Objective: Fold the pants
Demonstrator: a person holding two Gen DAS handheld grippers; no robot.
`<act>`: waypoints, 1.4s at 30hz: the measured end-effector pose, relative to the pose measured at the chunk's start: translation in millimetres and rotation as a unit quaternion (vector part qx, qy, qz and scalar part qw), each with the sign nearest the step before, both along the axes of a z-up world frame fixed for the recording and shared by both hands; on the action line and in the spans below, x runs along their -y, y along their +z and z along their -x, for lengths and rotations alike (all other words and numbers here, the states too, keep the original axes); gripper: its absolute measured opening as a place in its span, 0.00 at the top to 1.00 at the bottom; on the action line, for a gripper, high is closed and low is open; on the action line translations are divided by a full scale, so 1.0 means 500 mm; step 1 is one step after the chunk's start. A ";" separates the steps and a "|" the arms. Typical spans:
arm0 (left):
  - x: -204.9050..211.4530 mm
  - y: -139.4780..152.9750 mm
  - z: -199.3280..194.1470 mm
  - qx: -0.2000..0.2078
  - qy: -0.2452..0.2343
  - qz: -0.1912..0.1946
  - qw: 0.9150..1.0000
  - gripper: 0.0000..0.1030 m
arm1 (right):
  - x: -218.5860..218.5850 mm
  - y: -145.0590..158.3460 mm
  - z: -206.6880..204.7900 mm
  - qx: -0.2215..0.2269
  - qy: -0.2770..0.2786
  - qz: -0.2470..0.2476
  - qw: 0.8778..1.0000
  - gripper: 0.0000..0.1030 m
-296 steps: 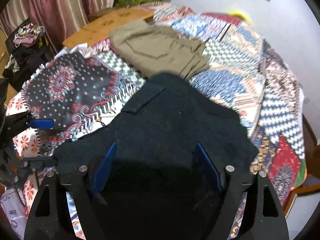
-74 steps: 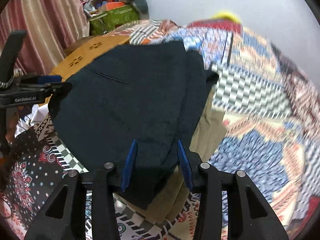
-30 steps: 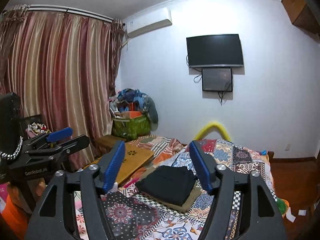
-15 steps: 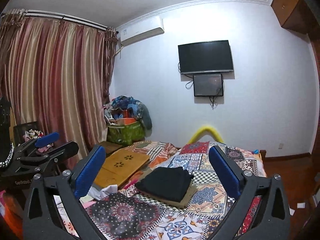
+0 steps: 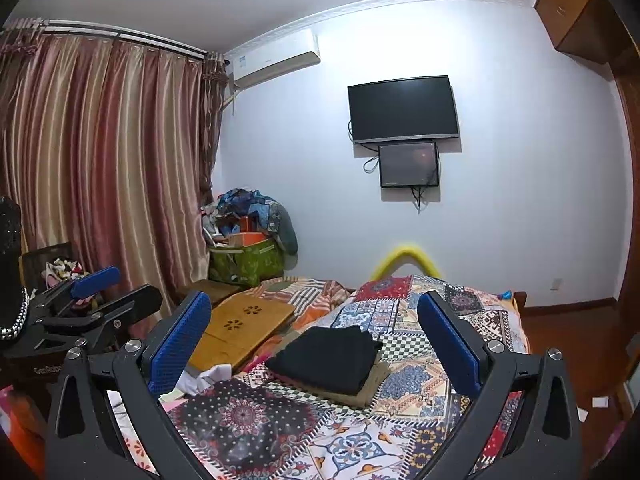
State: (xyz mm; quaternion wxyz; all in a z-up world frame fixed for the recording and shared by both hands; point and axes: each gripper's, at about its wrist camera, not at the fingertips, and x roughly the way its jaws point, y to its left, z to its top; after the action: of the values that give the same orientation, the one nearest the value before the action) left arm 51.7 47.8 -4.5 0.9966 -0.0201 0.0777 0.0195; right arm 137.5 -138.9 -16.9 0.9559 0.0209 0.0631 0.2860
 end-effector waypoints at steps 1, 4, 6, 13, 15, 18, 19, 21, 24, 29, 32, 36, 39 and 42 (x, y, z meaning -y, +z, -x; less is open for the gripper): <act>0.000 -0.001 -0.001 0.000 0.001 0.001 1.000 0.00 | 0.001 0.000 -0.001 -0.001 -0.001 -0.001 1.000 0.00; 0.003 -0.003 -0.004 -0.002 -0.001 -0.001 1.000 0.00 | 0.002 -0.002 -0.002 -0.005 -0.003 -0.002 1.000 0.00; 0.004 -0.007 -0.003 -0.002 -0.001 -0.003 1.000 0.00 | 0.003 -0.004 -0.001 -0.007 -0.003 -0.002 1.000 0.00; 0.018 -0.017 -0.004 -0.005 -0.007 -0.011 1.000 0.00 | 0.005 -0.007 0.004 -0.009 -0.007 0.003 1.000 0.00; 0.020 -0.020 -0.003 -0.004 -0.009 -0.011 1.000 0.00 | 0.005 -0.006 0.004 -0.010 -0.009 0.004 1.000 0.00; 0.021 -0.021 -0.001 -0.003 -0.009 -0.009 1.000 0.00 | 0.007 -0.006 0.005 -0.011 -0.010 0.003 1.000 0.00; 0.020 -0.022 0.000 -0.003 -0.010 -0.008 1.000 0.00 | 0.008 -0.005 0.006 -0.012 -0.010 0.003 1.000 0.00; 0.020 -0.022 0.000 -0.004 -0.011 -0.005 1.000 0.00 | 0.010 -0.004 0.006 -0.012 -0.011 0.002 1.000 0.00; 0.018 -0.021 0.000 -0.005 -0.014 -0.002 1.000 0.00 | 0.014 -0.004 0.006 -0.013 -0.012 0.001 1.000 0.00; 0.020 -0.022 -0.002 -0.006 -0.016 -0.001 1.000 0.00 | 0.017 -0.002 0.006 -0.013 -0.013 0.002 1.000 0.00; 0.020 -0.023 -0.003 -0.007 -0.017 0.001 1.000 0.00 | 0.018 -0.003 0.007 -0.013 -0.013 0.002 1.000 0.00; 0.020 -0.023 -0.004 -0.009 -0.018 0.002 1.000 0.00 | 0.019 -0.002 0.008 -0.012 -0.014 0.002 1.000 0.00; 0.018 -0.022 -0.007 -0.011 -0.021 0.004 1.000 0.00 | 0.019 0.000 0.007 -0.011 -0.014 0.002 1.000 0.00; 0.016 -0.022 -0.011 -0.016 -0.024 0.004 1.000 0.00 | 0.018 0.001 0.007 -0.011 -0.014 0.001 1.000 0.00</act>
State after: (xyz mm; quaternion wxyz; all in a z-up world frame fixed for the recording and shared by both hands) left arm 57.3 39.8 -15.6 0.9953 -0.0223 0.0939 -0.0044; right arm 134.1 -148.0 -16.5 0.9590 0.0241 0.0739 0.2726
